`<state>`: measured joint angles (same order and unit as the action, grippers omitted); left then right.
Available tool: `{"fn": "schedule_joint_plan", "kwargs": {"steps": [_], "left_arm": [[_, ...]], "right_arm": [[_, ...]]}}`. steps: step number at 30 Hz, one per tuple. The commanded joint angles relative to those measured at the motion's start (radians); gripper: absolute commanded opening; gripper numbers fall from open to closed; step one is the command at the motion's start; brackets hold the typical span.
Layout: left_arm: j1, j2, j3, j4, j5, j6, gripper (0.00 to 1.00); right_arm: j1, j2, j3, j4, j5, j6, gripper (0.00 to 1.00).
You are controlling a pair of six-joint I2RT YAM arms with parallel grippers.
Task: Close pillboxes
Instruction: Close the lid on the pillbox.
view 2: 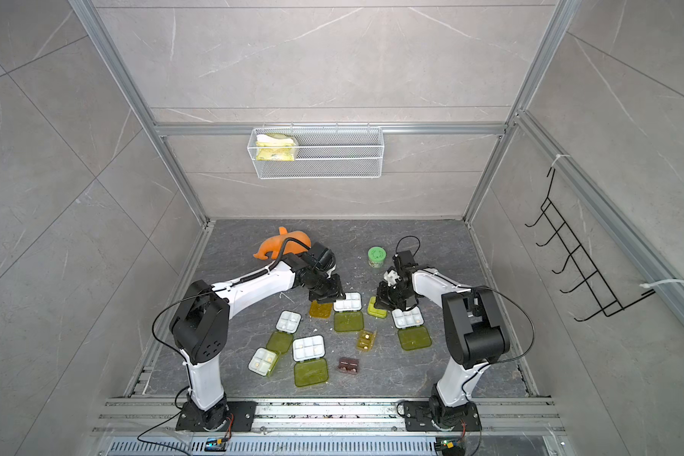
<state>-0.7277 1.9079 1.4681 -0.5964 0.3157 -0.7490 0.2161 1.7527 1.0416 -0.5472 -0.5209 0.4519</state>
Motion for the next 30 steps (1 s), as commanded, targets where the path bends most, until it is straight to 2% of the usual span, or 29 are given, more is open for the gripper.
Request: {"fn": "schedule_joint_plan", "kwargs": {"steps": [1,30], "left_arm": [[0.005,-0.053,-0.008,0.006,0.014,-0.006,0.39],[0.007,-0.068,-0.031,0.015,0.007,-0.014,0.39]], "right_arm": [[-0.002,0.027,-0.011,0.005,-0.002,-0.012,0.07],[-0.007,0.066,-0.040,-0.001,0.056,-0.015,0.06]]}}
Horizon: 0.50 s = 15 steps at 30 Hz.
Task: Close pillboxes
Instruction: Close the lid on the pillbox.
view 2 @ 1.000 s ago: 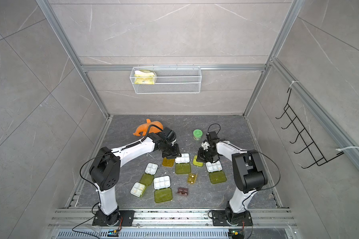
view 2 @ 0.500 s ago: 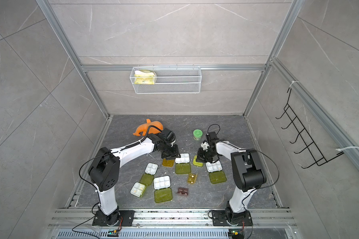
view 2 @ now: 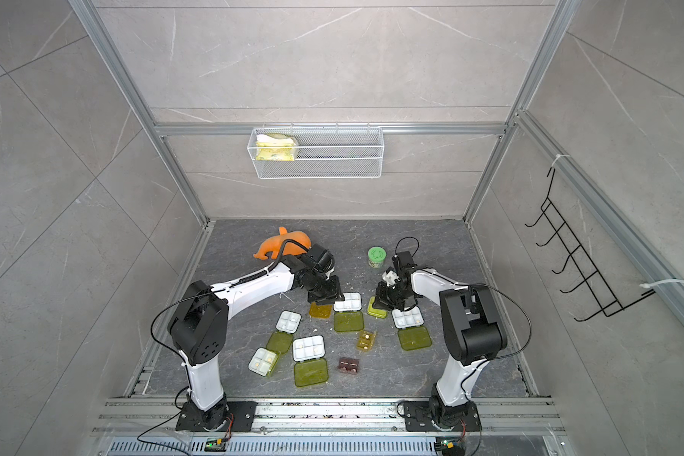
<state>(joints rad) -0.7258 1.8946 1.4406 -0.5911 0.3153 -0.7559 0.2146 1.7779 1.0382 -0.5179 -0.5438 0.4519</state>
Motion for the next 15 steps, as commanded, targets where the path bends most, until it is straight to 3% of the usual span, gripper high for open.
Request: {"fn": "schedule_joint_plan", "kwargs": {"steps": [1,15], "left_arm": [[0.005,-0.054,-0.005,0.010,0.008,-0.005,0.39],[0.004,-0.058,-0.019,0.019,0.005,-0.012,0.39]], "right_arm": [[-0.007,0.041,-0.038,-0.033,0.084,-0.015,0.06],[-0.018,0.044,-0.051,-0.039,0.086,-0.011,0.05]]}}
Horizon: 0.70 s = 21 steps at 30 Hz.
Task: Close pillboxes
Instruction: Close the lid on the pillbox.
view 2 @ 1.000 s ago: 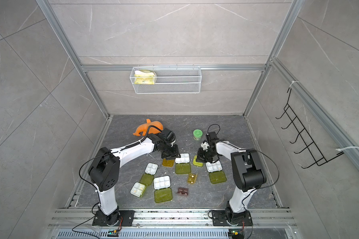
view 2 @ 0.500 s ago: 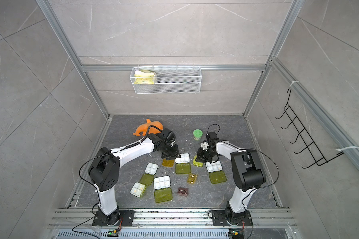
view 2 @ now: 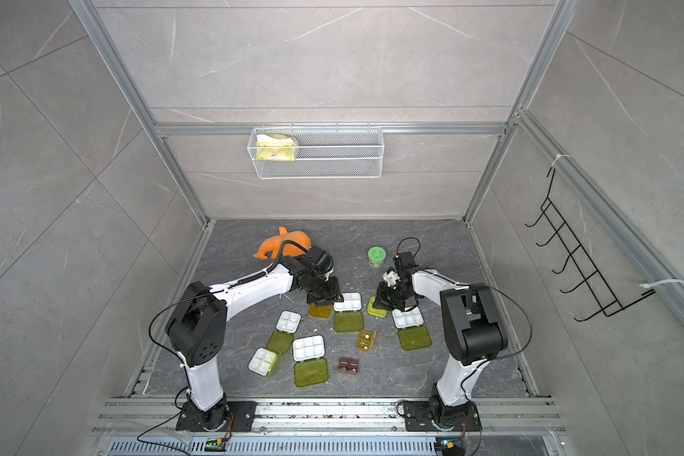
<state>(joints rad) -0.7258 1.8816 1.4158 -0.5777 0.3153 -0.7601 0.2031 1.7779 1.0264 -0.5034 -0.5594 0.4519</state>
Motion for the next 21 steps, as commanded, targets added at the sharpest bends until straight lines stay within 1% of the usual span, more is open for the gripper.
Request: {"fn": "schedule_joint_plan", "kwargs": {"steps": [1,6,11,15,18,19,21], "left_arm": [[0.005,-0.043,0.008,0.006,0.005,-0.006,0.39],[0.004,-0.031,0.026,0.007,0.014,-0.001,0.38],[0.004,-0.013,0.051,0.011,0.026,0.004,0.39],[0.004,-0.001,0.070,0.013,0.034,0.011,0.39],[0.004,0.009,0.076,0.020,0.043,0.011,0.41],[0.004,0.012,0.079,0.023,0.047,0.011,0.41],[0.004,0.021,0.088,0.027,0.052,0.011,0.45]], "right_arm": [[-0.006,0.038,-0.035,-0.051,0.089,-0.013,0.05],[-0.005,-0.015,-0.007,-0.031,0.031,-0.004,0.06],[-0.006,-0.052,0.043,-0.055,0.019,-0.004,0.06],[-0.006,-0.055,0.079,-0.096,0.035,-0.016,0.07],[-0.006,-0.052,0.100,-0.146,0.075,-0.022,0.08],[-0.005,-0.053,0.107,-0.158,0.091,-0.025,0.10],[-0.007,-0.059,0.124,-0.187,0.120,-0.032,0.14]]}}
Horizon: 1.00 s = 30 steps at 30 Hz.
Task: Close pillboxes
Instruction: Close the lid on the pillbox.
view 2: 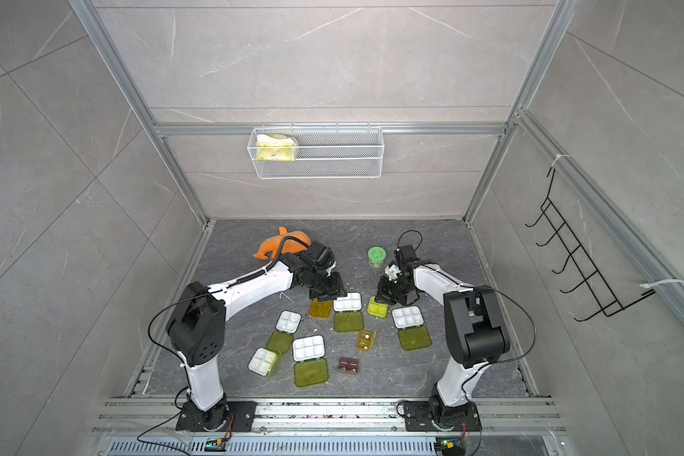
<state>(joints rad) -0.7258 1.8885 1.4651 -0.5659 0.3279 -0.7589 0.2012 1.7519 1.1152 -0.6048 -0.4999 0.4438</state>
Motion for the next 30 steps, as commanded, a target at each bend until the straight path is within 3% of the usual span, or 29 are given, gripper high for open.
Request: {"fn": "schedule_joint_plan", "kwargs": {"steps": [1,5,13,21,30], "left_arm": [[0.005,0.018,0.045,0.017,0.044,0.009,0.49],[0.005,0.042,0.074,0.023,0.060,0.015,0.62],[0.005,0.085,0.136,0.022,0.084,0.028,0.63],[0.003,0.121,0.175,0.021,0.119,0.042,0.65],[-0.023,0.217,0.311,-0.009,0.175,0.061,0.65]], "right_arm": [[-0.005,-0.038,0.042,-0.092,0.066,-0.026,0.18],[-0.006,-0.061,0.080,-0.144,0.105,-0.026,0.37],[-0.019,-0.090,0.143,-0.203,0.116,-0.018,0.52],[-0.039,-0.149,0.155,-0.316,0.183,-0.004,0.80],[-0.101,-0.298,0.028,-0.360,0.256,0.041,0.81]]}}
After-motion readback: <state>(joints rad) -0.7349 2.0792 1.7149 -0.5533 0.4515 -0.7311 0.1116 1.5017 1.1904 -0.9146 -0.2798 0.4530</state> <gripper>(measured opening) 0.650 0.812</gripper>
